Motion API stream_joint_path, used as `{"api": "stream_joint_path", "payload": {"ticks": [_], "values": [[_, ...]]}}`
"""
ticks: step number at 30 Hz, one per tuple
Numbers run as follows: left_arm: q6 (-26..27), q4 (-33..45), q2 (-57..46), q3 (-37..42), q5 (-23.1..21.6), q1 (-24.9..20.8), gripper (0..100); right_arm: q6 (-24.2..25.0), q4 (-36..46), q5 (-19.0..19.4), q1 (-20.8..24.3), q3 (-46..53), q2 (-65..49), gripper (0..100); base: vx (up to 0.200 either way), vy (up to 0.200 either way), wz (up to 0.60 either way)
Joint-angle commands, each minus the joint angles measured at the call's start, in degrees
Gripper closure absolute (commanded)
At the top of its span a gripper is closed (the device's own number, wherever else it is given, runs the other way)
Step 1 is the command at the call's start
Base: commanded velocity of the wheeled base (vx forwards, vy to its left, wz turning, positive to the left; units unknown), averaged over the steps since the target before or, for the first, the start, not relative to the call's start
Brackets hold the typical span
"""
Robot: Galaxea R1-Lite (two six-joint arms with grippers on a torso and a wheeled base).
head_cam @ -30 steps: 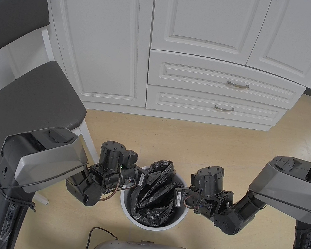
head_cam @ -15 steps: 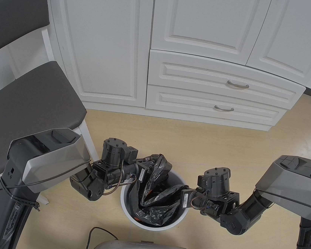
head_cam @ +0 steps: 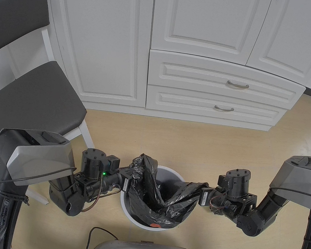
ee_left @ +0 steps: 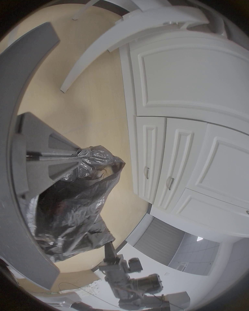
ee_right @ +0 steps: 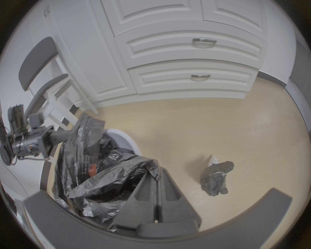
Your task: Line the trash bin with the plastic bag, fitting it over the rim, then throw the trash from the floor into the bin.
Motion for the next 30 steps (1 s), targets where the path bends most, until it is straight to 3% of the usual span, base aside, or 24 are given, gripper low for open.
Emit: {"api": "stream_joint_path", "payload": {"ticks": [1, 7, 14, 19, 23, 25, 30], "values": [[-0.2, -9.1, -2.5, 11.7, 0.2, 0.2, 100, 0.1, -4.7, -0.2, -4.1, 4.3, 0.2, 100, 0.0, 0.0, 0.0], [-0.3, -13.7, -2.7, 19.6, 4.4, -0.8, 100, 0.3, -8.1, -2.6, -6.7, 1.8, 2.5, 100, 0.0, 0.0, 0.0], [-2.3, -13.8, -3.1, 25.1, 4.7, -2.5, 100, 4.4, -11.8, -5.4, -6.5, -4.2, 9.1, 100, 0.0, 0.0, 0.0], [-2.3, -13.8, -3.9, 25.0, 4.7, -2.5, 100, 5.1, -11.7, -5.2, -5.9, -2.6, 7.7, 100, 0.0, 0.0, 0.0], [-2.1, -13.8, -3.5, 24.6, 4.6, -2.5, 100, 4.0, -11.0, -3.9, -4.8, 2.2, 3.4, 100, 0.0, 0.0, 0.0], [-1.6, -13.8, -3.4, 24.9, 4.5, -2.6, 100, -0.3, -11.1, 0.2, -4.6, 8.4, -0.6, 100, 0.0, 0.0, 0.0], [0.5, -13.7, -2.1, 24.5, 3.9, -2.0, 100, -6.9, -11.1, 4.9, -5.2, 15.9, -4.7, 100, 0.0, 0.0, 0.0]]}}
